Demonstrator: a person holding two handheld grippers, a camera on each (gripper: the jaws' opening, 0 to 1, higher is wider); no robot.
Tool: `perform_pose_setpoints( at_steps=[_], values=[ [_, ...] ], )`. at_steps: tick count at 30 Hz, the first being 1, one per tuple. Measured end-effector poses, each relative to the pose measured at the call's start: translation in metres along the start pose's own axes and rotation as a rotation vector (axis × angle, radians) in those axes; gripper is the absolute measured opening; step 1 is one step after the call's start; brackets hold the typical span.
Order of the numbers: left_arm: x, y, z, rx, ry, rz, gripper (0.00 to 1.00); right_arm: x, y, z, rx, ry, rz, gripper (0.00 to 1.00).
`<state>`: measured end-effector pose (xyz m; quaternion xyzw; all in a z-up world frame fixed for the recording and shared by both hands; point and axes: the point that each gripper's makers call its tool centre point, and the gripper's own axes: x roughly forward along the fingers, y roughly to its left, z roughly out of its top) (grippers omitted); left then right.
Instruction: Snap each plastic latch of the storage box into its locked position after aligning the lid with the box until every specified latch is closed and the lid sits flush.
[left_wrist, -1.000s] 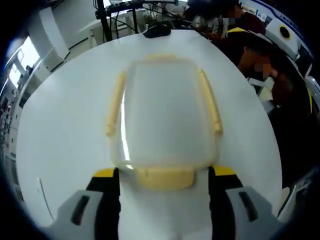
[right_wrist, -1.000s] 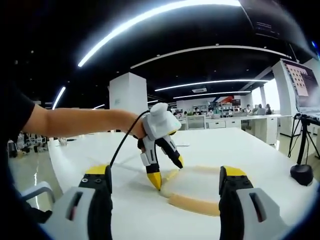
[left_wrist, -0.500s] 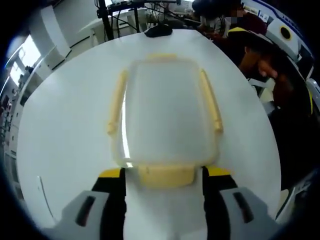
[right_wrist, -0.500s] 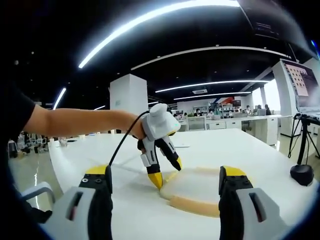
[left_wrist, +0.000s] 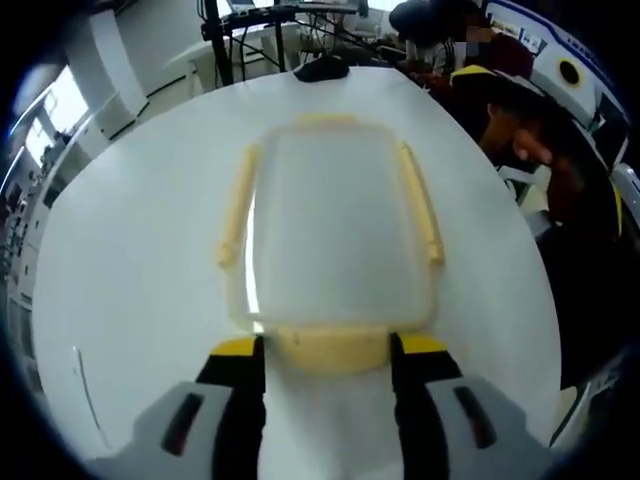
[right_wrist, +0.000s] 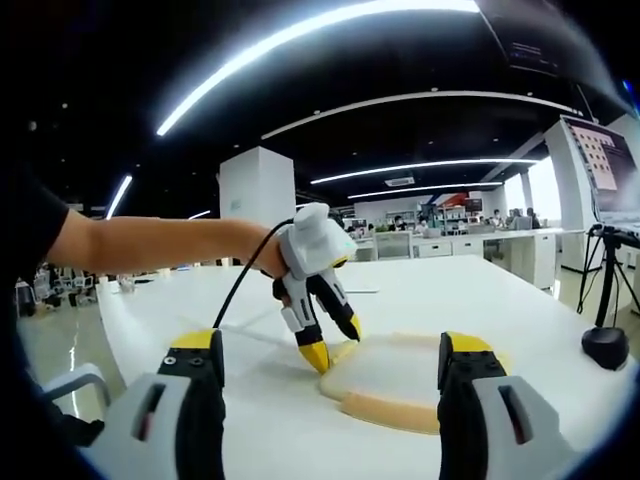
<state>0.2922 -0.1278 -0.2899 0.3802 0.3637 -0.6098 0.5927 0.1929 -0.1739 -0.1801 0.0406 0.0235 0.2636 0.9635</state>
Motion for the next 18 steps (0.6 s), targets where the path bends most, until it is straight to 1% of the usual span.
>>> perform_pose_setpoints(
  at_steps=[7, 11, 16, 18],
  values=[
    [0.0001, -0.0053, -0.0004, -0.001, 0.005, 0.002, 0.46, 0.0009, 0.0007, -0.0002, 0.0, 0.001, 0.002, 0.89],
    [0.001, -0.0091, 0.0002, 0.004, 0.031, 0.0, 0.44, 0.0015, 0.0007, -0.0007, -0.001, 0.003, 0.002, 0.89],
    [0.0013, -0.001, 0.0017, 0.005, 0.063, -0.001, 0.44, 0.0023, 0.0008, -0.0007, -0.001, 0.005, 0.006, 0.89],
    [0.0022, -0.0019, 0.0029, 0.004, 0.069, 0.001, 0.44, 0.0026, 0.0005, -0.0009, 0.003, 0.005, 0.006, 0.89]
  ],
)
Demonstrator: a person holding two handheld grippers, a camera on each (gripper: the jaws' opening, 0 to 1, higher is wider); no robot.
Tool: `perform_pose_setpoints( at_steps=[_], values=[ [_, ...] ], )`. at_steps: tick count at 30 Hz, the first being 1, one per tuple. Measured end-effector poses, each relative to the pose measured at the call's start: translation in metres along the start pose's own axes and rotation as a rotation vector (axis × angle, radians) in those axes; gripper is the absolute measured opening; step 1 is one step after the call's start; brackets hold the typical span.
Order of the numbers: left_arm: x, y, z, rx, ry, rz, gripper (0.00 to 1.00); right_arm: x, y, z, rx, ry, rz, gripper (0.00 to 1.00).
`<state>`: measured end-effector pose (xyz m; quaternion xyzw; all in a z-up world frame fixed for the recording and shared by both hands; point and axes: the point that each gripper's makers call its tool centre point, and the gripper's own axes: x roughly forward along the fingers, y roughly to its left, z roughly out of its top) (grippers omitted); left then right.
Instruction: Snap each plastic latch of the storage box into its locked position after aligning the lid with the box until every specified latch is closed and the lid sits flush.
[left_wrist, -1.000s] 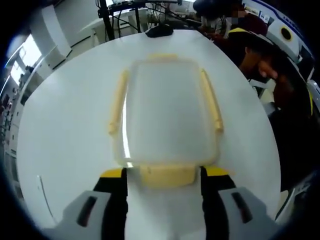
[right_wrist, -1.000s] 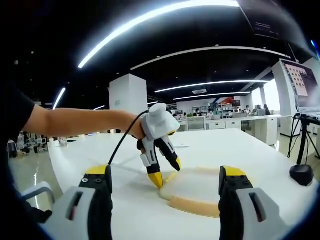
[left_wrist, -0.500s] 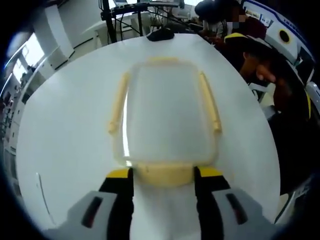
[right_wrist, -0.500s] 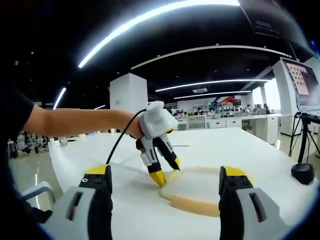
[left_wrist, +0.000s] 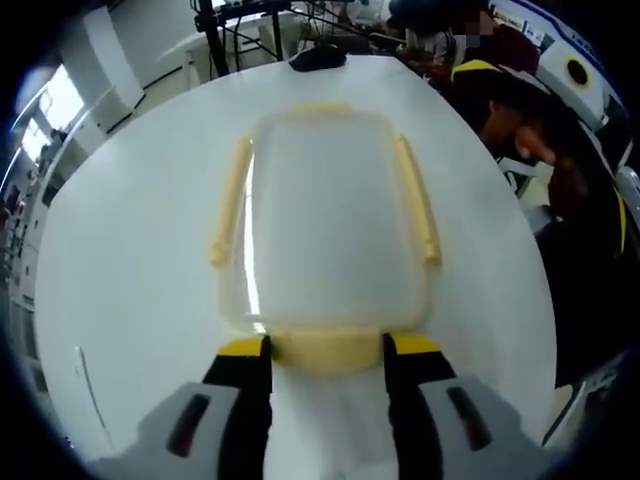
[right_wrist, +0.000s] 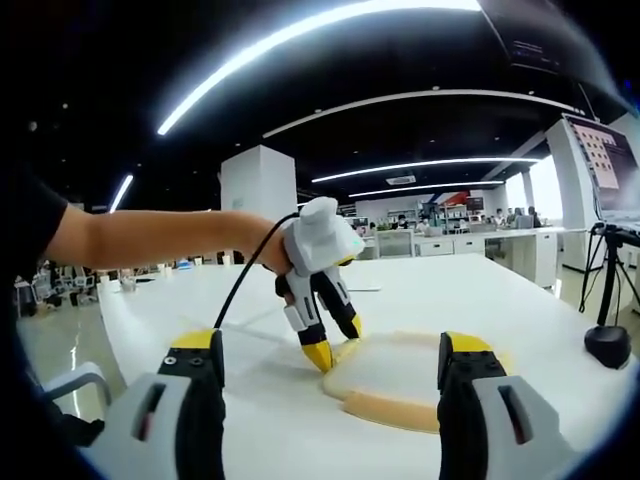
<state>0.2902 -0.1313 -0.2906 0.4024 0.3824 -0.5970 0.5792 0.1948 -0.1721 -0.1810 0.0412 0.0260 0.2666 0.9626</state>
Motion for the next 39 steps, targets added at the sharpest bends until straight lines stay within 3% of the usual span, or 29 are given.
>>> perform_pose_setpoints(
  at_steps=[8, 18, 31, 39],
  values=[
    [-0.001, 0.008, 0.002, 0.006, 0.025, 0.0, 0.4, 0.002, 0.002, -0.006, -0.005, 0.028, 0.005, 0.88],
    [-0.001, -0.002, 0.0, -0.002, -0.016, 0.006, 0.4, 0.001, 0.005, -0.006, -0.009, 0.02, 0.011, 0.84],
    [0.0, -0.001, 0.003, -0.008, 0.001, 0.007, 0.4, -0.005, -0.002, -0.005, -0.033, -0.006, 0.012, 0.62],
    [0.001, 0.002, 0.004, -0.007, -0.021, 0.005, 0.4, -0.005, -0.009, -0.011, -0.056, 0.018, -0.012, 0.61]
  ],
)
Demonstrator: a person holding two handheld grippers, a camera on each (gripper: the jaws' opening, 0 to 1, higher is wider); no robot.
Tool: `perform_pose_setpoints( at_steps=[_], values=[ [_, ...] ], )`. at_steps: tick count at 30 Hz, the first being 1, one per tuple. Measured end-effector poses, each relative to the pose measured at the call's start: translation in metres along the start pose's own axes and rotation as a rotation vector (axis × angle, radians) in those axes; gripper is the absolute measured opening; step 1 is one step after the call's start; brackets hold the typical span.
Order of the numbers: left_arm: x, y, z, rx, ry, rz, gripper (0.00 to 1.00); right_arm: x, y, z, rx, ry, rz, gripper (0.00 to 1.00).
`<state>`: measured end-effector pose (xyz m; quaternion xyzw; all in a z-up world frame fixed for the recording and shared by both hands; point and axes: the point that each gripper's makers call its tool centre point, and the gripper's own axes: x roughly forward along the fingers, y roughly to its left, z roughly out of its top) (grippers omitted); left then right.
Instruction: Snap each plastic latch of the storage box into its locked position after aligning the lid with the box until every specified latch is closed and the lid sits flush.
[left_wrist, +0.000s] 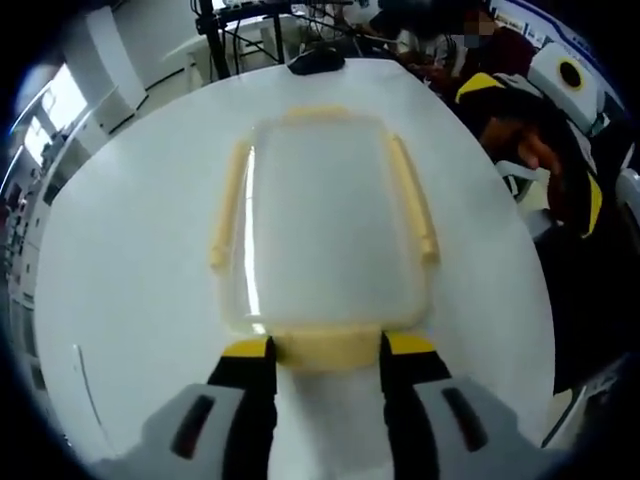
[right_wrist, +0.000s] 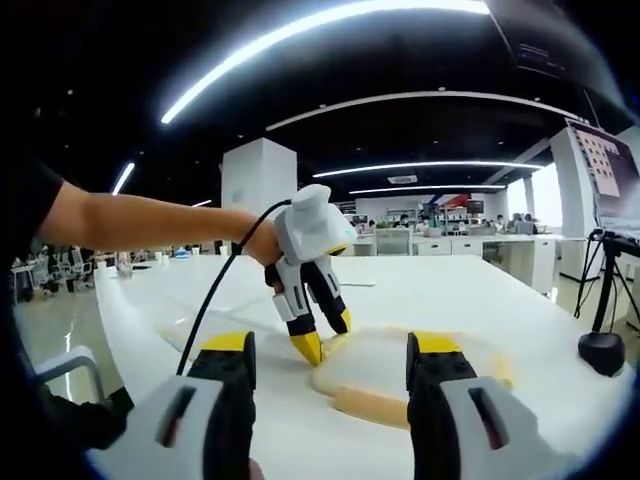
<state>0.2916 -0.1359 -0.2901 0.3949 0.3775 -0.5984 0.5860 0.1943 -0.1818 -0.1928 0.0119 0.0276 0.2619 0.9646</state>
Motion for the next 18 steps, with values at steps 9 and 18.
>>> perform_pose_setpoints(
  at_steps=[9, 18],
  values=[
    [0.0, 0.004, -0.001, -0.003, -0.012, 0.0, 0.4, -0.005, -0.013, -0.004, -0.031, 0.021, -0.039, 0.64],
    [0.003, -0.014, -0.001, -0.004, -0.021, 0.003, 0.4, -0.016, -0.03, -0.009, -0.051, 0.021, -0.098, 0.64]
  ],
)
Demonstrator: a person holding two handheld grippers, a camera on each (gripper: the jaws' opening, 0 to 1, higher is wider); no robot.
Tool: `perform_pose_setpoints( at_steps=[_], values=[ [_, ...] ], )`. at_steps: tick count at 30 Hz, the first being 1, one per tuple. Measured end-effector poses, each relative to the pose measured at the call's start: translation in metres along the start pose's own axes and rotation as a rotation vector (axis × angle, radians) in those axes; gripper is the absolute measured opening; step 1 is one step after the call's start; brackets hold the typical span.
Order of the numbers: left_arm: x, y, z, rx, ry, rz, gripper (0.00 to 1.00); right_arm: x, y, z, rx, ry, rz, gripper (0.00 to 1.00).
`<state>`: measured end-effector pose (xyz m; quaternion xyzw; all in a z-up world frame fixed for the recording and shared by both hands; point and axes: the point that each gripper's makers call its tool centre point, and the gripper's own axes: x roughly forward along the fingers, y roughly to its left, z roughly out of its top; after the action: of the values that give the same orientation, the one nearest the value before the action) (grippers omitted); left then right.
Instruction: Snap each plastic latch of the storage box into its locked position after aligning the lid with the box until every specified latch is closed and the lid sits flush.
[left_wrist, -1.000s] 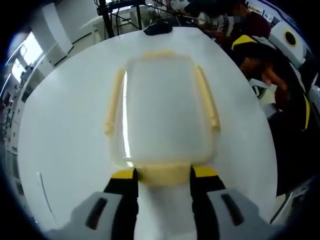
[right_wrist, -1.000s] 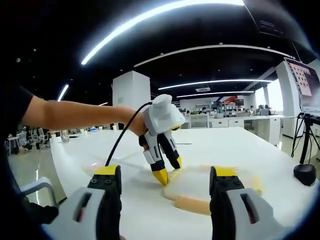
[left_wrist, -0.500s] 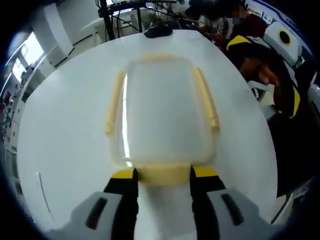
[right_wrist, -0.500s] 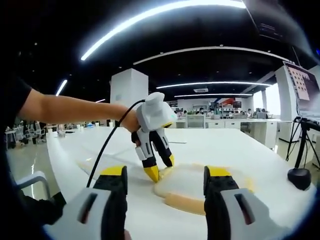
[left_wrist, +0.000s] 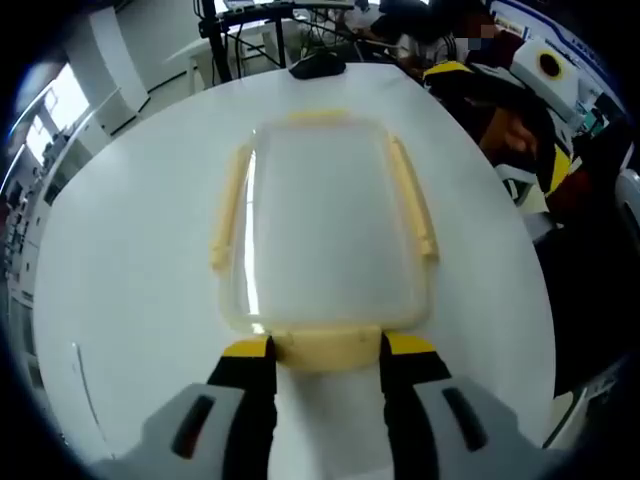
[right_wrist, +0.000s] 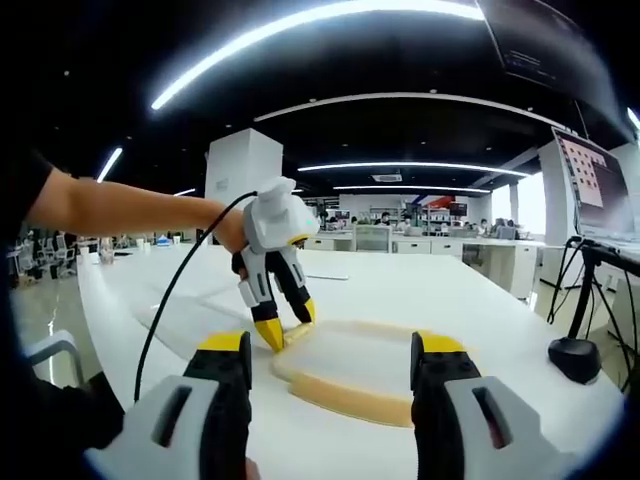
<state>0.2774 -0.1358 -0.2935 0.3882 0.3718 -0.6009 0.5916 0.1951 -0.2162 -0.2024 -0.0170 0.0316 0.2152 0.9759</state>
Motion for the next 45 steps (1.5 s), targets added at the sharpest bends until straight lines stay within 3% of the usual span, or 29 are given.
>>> perform_pose_setpoints(
  at_steps=[3, 8, 11, 18, 22, 29, 36, 45],
  values=[
    [0.001, -0.005, 0.001, 0.002, 0.004, 0.0, 0.4, -0.002, -0.008, -0.004, -0.047, 0.007, -0.027, 0.67],
    [0.0, 0.005, 0.0, 0.007, 0.008, -0.005, 0.4, -0.009, -0.025, -0.008, -0.023, 0.004, -0.064, 0.66],
    [0.003, -0.006, 0.001, 0.011, 0.007, -0.005, 0.4, -0.013, -0.038, -0.009, -0.025, 0.001, -0.11, 0.65],
    [0.0, -0.003, -0.003, 0.03, 0.021, -0.014, 0.39, -0.017, -0.048, -0.011, -0.026, 0.004, -0.147, 0.66],
    [-0.002, 0.002, -0.004, 0.033, 0.032, -0.015, 0.39, -0.021, -0.056, -0.009, -0.001, -0.036, -0.165, 0.62],
    [-0.005, 0.002, -0.006, 0.029, -0.008, -0.019, 0.39, -0.023, -0.062, -0.01, 0.004, -0.033, -0.164, 0.57],
    [-0.005, 0.008, -0.005, 0.014, -0.024, -0.017, 0.39, -0.026, -0.073, -0.01, -0.045, -0.034, -0.177, 0.54],
    [-0.005, 0.016, -0.002, 0.004, -0.061, -0.016, 0.39, -0.029, -0.09, -0.021, -0.161, 0.049, -0.16, 0.49]
  ],
)
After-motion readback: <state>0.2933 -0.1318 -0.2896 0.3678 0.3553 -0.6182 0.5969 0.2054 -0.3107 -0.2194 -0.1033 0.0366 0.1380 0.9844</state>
